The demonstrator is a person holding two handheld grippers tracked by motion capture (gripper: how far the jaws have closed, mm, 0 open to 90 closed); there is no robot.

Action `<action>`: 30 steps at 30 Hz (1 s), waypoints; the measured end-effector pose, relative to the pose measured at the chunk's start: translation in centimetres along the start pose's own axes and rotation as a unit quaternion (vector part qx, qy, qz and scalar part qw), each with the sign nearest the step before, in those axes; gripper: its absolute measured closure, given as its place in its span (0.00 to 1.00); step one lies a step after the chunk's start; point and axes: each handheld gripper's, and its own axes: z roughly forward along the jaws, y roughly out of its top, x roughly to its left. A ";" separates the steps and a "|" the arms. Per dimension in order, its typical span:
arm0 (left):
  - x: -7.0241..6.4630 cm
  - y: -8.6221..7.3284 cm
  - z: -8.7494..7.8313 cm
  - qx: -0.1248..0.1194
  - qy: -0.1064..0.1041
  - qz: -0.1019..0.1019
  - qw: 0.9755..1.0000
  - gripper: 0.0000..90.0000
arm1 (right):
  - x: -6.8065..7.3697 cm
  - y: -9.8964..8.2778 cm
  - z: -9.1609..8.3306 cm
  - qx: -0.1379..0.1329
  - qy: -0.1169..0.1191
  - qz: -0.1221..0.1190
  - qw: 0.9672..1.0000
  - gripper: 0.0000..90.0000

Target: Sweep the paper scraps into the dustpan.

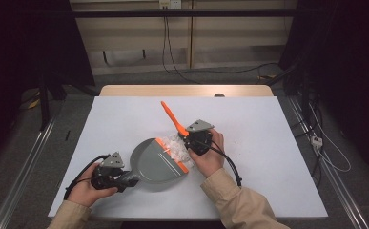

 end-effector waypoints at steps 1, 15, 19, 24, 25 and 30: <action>0.0 0.0 0.0 0.001 -0.002 0.002 1.000 0.69 | 0.1 0.0 0.0 0.000 0.004 0.002 1.000 0.80; -0.7 0.7 1.4 -0.011 -0.001 -0.001 1.000 0.69 | 0.7 0.0 -0.1 -0.012 0.035 0.017 0.999 0.80; -1.0 1.1 2.0 -0.010 0.008 -0.003 1.000 0.69 | 0.9 0.1 -0.2 -0.013 0.052 0.022 0.998 0.80; -1.1 1.5 2.5 -0.015 0.004 -0.002 1.000 0.69 | 1.2 0.1 -0.6 -0.014 0.053 0.017 0.998 0.80; -1.1 1.5 2.6 -0.018 0.004 -0.004 1.000 0.69 | 1.2 0.2 -0.7 -0.017 0.056 0.020 0.998 0.80; -1.4 2.0 3.2 -0.022 0.005 -0.006 1.000 0.69 | 1.3 0.3 -1.2 -0.020 0.077 0.027 0.996 0.80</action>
